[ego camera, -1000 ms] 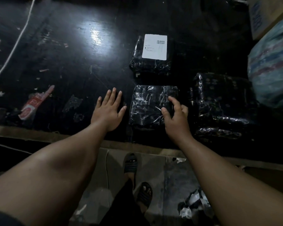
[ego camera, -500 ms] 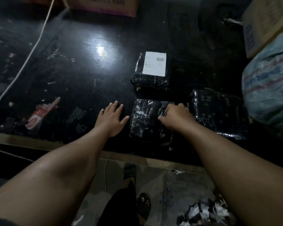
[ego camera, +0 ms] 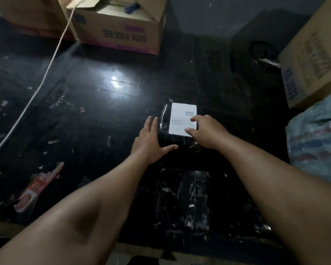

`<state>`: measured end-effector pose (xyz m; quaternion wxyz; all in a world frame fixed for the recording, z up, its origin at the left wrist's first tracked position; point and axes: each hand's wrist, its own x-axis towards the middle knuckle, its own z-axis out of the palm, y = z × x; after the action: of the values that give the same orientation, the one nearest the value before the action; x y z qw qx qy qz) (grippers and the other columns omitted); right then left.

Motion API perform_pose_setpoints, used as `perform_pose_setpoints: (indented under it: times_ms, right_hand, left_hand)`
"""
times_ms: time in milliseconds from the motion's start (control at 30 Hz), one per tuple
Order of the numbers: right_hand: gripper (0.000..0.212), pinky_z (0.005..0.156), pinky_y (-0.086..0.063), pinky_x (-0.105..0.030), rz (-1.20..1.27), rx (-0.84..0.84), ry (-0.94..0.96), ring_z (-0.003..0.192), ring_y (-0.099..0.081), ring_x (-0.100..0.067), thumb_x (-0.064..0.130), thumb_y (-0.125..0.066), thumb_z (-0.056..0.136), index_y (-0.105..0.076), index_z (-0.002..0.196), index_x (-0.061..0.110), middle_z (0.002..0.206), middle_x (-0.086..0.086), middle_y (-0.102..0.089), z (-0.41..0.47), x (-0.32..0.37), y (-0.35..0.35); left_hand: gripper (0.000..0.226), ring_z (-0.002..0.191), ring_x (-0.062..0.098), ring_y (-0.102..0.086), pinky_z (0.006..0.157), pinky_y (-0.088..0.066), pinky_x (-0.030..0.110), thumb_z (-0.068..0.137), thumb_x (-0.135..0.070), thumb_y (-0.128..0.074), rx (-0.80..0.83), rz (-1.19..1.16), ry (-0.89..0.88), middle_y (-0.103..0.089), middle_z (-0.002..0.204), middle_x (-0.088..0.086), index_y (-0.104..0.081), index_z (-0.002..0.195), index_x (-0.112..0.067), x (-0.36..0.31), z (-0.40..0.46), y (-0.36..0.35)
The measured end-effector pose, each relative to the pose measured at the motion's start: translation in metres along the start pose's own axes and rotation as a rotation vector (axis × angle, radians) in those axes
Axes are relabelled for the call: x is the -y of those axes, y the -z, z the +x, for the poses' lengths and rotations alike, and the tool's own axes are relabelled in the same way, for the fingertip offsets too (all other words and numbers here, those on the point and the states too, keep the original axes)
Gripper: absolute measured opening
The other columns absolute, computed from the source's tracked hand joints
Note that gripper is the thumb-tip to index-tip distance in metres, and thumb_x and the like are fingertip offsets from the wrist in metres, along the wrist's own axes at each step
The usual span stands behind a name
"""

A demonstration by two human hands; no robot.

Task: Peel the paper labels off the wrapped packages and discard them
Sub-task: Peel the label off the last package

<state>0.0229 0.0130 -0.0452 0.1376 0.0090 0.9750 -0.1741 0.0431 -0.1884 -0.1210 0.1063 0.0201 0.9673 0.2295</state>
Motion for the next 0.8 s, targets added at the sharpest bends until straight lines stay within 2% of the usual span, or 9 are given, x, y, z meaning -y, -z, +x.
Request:
perform_pose_setpoints:
  times_ms: [67,233,433,567,667,800]
  right_hand:
    - [0.059,0.095,-0.043,-0.037,0.012,0.015,-0.016,0.124,-0.05,-0.029,0.05,-0.057,0.09,-0.044,0.142,0.024,0.142,-0.007,-0.043,0.018,0.0,0.001]
    - [0.061,0.102,-0.042,-0.042,0.007,0.029,-0.061,0.13,-0.044,-0.03,0.047,-0.058,0.09,-0.041,0.144,0.024,0.145,-0.007,-0.038,0.056,-0.005,-0.002]
    - [0.063,0.107,-0.038,-0.043,0.037,0.024,-0.1,0.133,-0.04,-0.03,0.042,-0.063,0.089,-0.04,0.144,0.024,0.149,-0.006,-0.035,0.093,-0.011,-0.002]
    - [0.063,0.11,-0.035,-0.042,0.025,0.04,-0.11,0.137,-0.036,-0.031,0.038,-0.063,0.091,-0.038,0.147,0.022,0.153,-0.006,-0.031,0.116,-0.013,-0.002]
    - [0.064,0.11,-0.034,-0.041,0.006,0.059,-0.141,0.137,-0.036,-0.033,0.038,-0.061,0.092,-0.036,0.148,0.02,0.153,-0.007,-0.031,0.128,-0.014,-0.004]
    - [0.057,0.107,-0.034,-0.039,-0.098,0.064,-0.17,0.134,-0.037,-0.036,0.04,-0.055,0.095,-0.043,0.145,0.015,0.148,-0.013,-0.036,0.136,-0.014,-0.006]
  left_hand:
    - [0.137,0.154,0.018,-0.005,0.117,-0.028,0.046,0.063,-0.087,-0.065,0.025,-0.032,-0.02,0.019,0.167,-0.009,0.01,0.16,-0.026,-0.002,0.016,-0.001]
    - [0.148,0.155,0.017,0.001,0.118,-0.026,0.047,0.056,-0.08,-0.077,0.114,-0.133,-0.073,0.031,0.162,-0.012,0.015,0.159,-0.025,-0.005,0.046,-0.004]
    - [0.15,0.153,0.008,0.007,0.123,-0.021,0.044,0.054,-0.066,-0.087,0.128,-0.3,-0.136,0.028,0.163,-0.016,0.01,0.16,-0.024,-0.002,0.065,-0.012]
    - [0.154,0.152,0.005,0.01,0.121,-0.018,0.037,0.054,-0.064,-0.089,0.203,-0.333,-0.134,0.034,0.16,-0.018,0.016,0.159,-0.023,0.001,0.073,-0.015]
    - [0.16,0.146,-0.002,0.015,0.117,-0.011,0.028,0.051,-0.062,-0.091,0.284,-0.379,-0.132,0.035,0.16,-0.015,0.021,0.157,-0.021,0.005,0.075,-0.018]
    - [0.158,0.147,-0.002,0.017,0.118,-0.005,0.023,0.052,-0.054,-0.095,0.274,-0.434,-0.117,0.027,0.164,-0.011,0.017,0.159,-0.021,0.008,0.074,-0.026]
